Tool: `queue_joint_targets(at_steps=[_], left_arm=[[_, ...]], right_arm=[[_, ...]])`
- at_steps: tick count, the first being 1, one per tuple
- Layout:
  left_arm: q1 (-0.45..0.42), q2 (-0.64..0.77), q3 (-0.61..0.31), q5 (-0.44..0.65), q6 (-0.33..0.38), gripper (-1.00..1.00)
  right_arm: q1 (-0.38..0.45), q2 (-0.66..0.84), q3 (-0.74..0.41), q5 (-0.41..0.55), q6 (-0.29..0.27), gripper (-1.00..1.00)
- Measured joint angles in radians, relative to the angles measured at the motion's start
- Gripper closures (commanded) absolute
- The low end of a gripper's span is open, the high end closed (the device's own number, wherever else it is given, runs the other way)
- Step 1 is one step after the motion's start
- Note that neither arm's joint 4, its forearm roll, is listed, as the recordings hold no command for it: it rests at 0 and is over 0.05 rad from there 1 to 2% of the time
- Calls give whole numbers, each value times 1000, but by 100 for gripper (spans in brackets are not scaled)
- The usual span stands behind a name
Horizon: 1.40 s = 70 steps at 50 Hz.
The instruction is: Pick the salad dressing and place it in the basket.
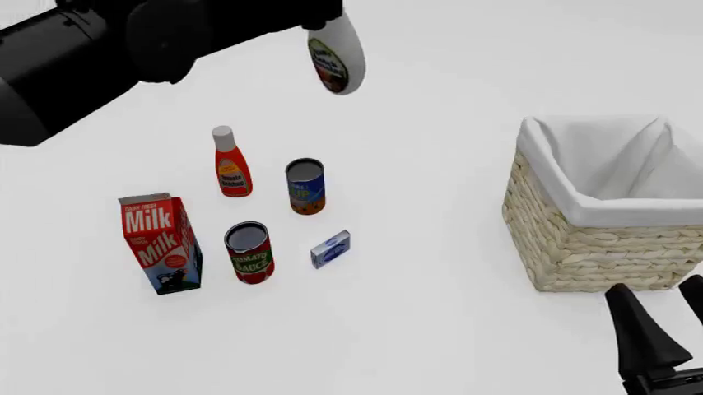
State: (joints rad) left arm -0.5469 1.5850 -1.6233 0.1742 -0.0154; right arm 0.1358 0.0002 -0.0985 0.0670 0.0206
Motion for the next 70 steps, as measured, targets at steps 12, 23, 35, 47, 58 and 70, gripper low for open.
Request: queue_joint_targets(at_steps=[12, 23, 35, 47, 58, 70], left_arm=[[-116, 23, 39, -33, -20, 100], [-191, 48, 93, -75, -36, 100], [-237, 57, 127, -97, -46, 100], [-258, 59, 139, -100, -40, 100], [-272, 54, 132, -88, -29, 100], [-282, 47, 129, -79, -27, 100]], right_arm=[[2, 0, -7, 3, -4, -100], [-2, 0, -11, 5, -5, -100], [2, 0, -20, 12, -12, -100], [72, 0, 21, 17, -29, -100], [160, 0, 72, 53, -82, -100], [247, 213, -60, 8, -140, -100]])
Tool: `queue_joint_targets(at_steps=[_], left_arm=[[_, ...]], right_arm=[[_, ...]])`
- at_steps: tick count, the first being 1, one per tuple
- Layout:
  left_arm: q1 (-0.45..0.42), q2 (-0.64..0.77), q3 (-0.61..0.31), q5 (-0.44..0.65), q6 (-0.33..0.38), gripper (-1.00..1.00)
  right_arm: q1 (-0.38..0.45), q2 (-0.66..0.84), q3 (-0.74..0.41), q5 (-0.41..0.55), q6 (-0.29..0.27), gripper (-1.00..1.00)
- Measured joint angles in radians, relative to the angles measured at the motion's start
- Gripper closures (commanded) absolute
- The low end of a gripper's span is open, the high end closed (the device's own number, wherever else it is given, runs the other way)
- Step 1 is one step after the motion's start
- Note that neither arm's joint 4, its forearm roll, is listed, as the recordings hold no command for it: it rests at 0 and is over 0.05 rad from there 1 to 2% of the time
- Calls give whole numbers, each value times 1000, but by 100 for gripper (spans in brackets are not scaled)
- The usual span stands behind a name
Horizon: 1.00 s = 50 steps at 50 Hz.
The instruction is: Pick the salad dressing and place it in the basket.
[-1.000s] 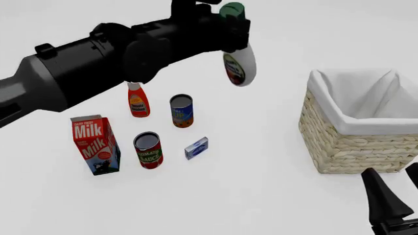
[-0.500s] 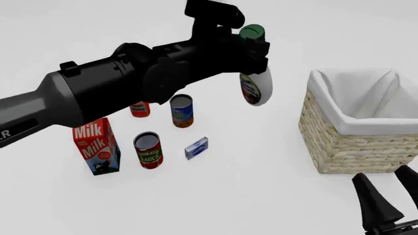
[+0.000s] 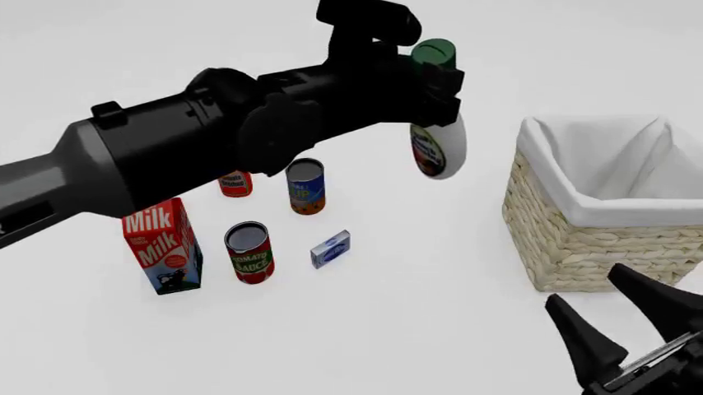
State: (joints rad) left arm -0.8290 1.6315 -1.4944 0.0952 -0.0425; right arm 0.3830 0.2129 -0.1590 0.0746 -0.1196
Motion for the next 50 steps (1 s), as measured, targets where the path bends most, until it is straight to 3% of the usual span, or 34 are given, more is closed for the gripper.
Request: queue_joint_targets(at_steps=[16, 50], left_arm=[[-1, -6, 11, -3, 1, 100], [-21, -10, 27, -6, -7, 100]], right_arm=[[70, 199, -147, -65, -20, -100], [182, 441, -286, -205, -57, -100]])
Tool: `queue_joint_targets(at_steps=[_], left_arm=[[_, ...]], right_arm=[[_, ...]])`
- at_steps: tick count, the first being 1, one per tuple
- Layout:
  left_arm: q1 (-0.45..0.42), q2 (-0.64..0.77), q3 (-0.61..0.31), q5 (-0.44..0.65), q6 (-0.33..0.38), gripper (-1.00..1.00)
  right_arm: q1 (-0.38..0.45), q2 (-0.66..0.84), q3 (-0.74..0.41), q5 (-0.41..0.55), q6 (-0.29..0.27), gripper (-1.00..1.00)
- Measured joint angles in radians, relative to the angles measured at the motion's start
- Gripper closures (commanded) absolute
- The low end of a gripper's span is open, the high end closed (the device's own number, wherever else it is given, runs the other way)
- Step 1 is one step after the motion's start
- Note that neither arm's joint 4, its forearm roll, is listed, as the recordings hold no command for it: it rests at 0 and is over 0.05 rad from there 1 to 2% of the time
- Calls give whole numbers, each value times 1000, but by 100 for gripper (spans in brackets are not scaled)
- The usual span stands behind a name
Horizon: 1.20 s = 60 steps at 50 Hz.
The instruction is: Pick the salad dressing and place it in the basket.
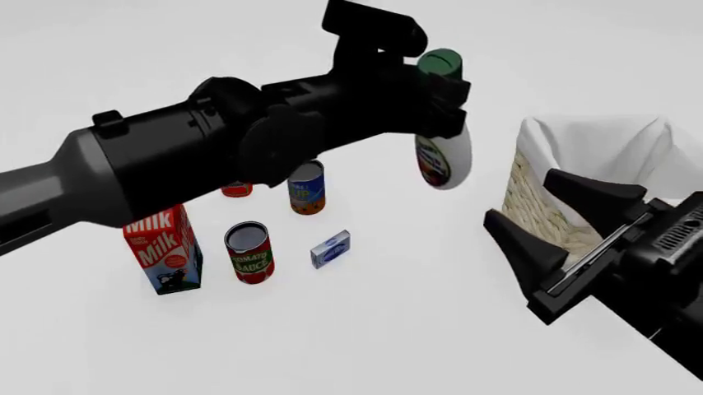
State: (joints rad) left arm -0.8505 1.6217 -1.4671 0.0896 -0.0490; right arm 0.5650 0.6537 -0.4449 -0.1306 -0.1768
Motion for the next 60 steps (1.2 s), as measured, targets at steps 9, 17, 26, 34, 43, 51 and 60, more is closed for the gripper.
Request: queue_joint_targets(at_steps=[9, 17, 26, 34, 43, 51, 60], left_arm=[[-10, -7, 5, 3, 2, 100], [-15, -13, 12, 3, 4, 100], [-20, -18, 19, 2, 6, 100], [-25, -21, 28, 0, 9, 100], [-30, -23, 35, 0, 13, 100], [-37, -24, 41, 0, 14, 100], [-44, -25, 48, 0, 13, 100]], right_arm=[[2, 44, -24, -33, -25, -100], [0, 73, -40, -53, -43, -100], [-3, 92, -58, -61, -61, -100], [-8, 112, -73, -70, -78, -100], [-18, 138, -83, -90, -94, -100], [-26, 163, -91, -111, -105, -100], [-30, 195, -100, -139, -110, -100]])
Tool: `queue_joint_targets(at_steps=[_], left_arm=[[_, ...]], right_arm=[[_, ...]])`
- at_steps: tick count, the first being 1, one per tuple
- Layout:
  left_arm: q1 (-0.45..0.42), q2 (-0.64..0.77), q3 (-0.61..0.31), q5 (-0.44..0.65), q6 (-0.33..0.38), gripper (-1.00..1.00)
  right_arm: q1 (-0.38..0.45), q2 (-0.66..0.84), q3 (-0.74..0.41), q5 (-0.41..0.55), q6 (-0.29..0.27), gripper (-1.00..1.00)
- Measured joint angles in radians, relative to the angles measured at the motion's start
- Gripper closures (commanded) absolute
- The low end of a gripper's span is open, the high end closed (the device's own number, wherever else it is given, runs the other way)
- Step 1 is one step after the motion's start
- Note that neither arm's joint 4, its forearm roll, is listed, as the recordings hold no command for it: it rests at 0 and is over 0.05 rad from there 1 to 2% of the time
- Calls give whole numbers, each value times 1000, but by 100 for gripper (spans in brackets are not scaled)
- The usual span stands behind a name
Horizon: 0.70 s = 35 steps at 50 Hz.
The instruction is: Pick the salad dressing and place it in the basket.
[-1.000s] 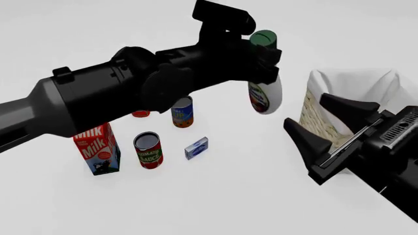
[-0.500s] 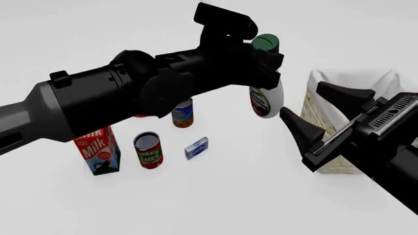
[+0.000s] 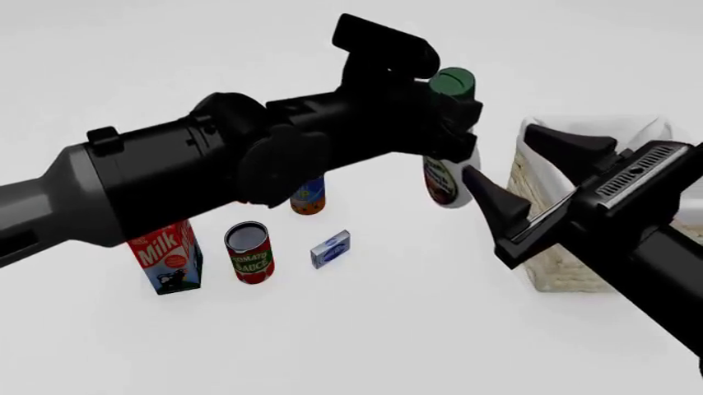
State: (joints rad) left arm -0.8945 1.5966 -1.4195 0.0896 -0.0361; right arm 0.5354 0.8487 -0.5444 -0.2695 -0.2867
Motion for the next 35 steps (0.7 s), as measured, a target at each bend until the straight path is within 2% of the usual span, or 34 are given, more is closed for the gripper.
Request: queue_joint_targets(at_steps=[35], left_arm=[[-24, -24, 20, 6, -6, 100]], right_arm=[[0, 79, -21, -83, 13, -100]])
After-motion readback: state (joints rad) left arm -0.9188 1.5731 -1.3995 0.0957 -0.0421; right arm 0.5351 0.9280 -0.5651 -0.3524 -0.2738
